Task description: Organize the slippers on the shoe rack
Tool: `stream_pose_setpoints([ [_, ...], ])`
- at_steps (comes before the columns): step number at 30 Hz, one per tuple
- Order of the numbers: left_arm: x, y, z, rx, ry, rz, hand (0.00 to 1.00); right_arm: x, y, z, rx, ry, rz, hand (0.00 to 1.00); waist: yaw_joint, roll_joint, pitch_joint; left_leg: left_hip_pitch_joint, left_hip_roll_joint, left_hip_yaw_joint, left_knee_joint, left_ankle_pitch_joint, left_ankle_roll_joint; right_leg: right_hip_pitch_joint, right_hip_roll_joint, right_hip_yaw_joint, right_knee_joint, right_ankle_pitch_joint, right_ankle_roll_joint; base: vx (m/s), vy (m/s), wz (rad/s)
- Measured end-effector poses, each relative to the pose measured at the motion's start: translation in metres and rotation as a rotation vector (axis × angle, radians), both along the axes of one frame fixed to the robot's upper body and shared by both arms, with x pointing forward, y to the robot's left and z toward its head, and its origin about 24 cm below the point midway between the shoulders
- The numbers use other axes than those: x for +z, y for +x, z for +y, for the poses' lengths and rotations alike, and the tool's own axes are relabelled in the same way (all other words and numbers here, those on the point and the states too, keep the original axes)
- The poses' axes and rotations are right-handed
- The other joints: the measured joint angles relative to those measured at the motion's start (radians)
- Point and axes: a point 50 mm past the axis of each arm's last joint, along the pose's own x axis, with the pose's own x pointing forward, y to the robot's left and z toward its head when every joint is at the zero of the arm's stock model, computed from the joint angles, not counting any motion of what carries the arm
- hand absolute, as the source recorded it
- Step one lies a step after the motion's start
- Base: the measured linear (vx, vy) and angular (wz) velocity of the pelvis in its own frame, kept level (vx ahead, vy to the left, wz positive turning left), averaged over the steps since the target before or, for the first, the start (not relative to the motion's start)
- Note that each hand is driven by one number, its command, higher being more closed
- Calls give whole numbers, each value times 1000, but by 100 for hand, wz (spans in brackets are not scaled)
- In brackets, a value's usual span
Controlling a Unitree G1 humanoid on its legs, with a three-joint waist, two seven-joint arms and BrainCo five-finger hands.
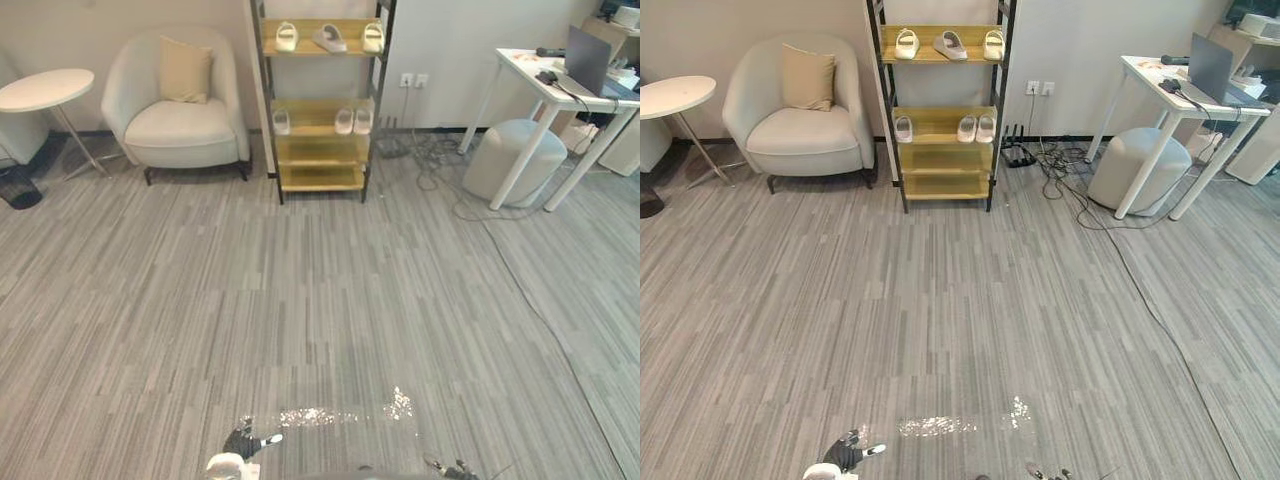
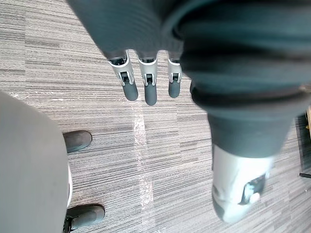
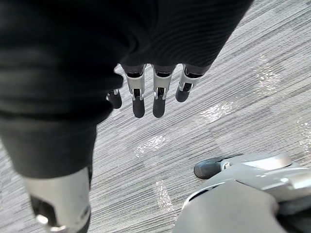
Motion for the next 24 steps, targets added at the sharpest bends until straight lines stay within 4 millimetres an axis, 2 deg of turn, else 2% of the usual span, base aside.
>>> stream_pose_setpoints([
  [11, 0, 3, -3, -28, -1, 1, 0, 0, 1, 2, 0, 10, -4, 0, 1, -4, 9, 0, 13, 8, 3, -9, -14, 1, 12, 2, -1, -1, -3, 6, -43, -2],
  [14, 1, 8, -3, -31, 0, -11, 0, 0, 1, 1, -19, 15, -12, 0, -1, 1, 31, -13, 28, 29, 47, -38, -30, -25, 19, 14, 55, -36, -24, -42, -50, -17],
  [17, 3, 13, -2, -26, 3, -22, 0, 1, 1, -1, -36, 19, -19, 0, 0, 5, 35, -93, 78, 64, 236, -143, -54, -80, 35, 34, 167, -112, -40, -14, -83, -39],
  [18, 3, 13, -1, -26, 4, -22, 0, 1, 1, -1, -53, 25, -30, 0, 1, 11, 37, -127, 114, 93, 348, -181, -75, -96, 46, 37, 201, -139, -50, 32, -104, -37],
  [20, 7, 21, 2, -15, 10, -56, 0, 1, 3, 0, -70, 32, -41, 0, -2, 2, 56, -224, 160, 127, 587, -174, -78, -106, 46, 48, 233, -163, -65, 39, -129, -23],
  [22, 10, 27, 1, 27, -3, -93, 0, 3, 2, -3, -91, 23, -55, 0, -1, 9, 86, -315, 204, 125, 798, -157, -51, -90, 45, 57, 280, -205, -75, 90, -115, -7],
  [23, 10, 28, -1, 44, -14, -101, 0, 3, -2, -6, -129, 16, -52, 0, -1, 26, 90, -343, 206, 121, 836, -178, -45, -85, 40, 60, 280, -216, -77, 155, -86, 1],
  [24, 11, 30, -3, 46, -18, -108, 0, 4, -3, -8, -141, 11, -52, 0, -2, 32, 94, -362, 201, 125, 832, -190, -45, -75, 32, 62, 275, -220, -76, 214, -36, 0],
])
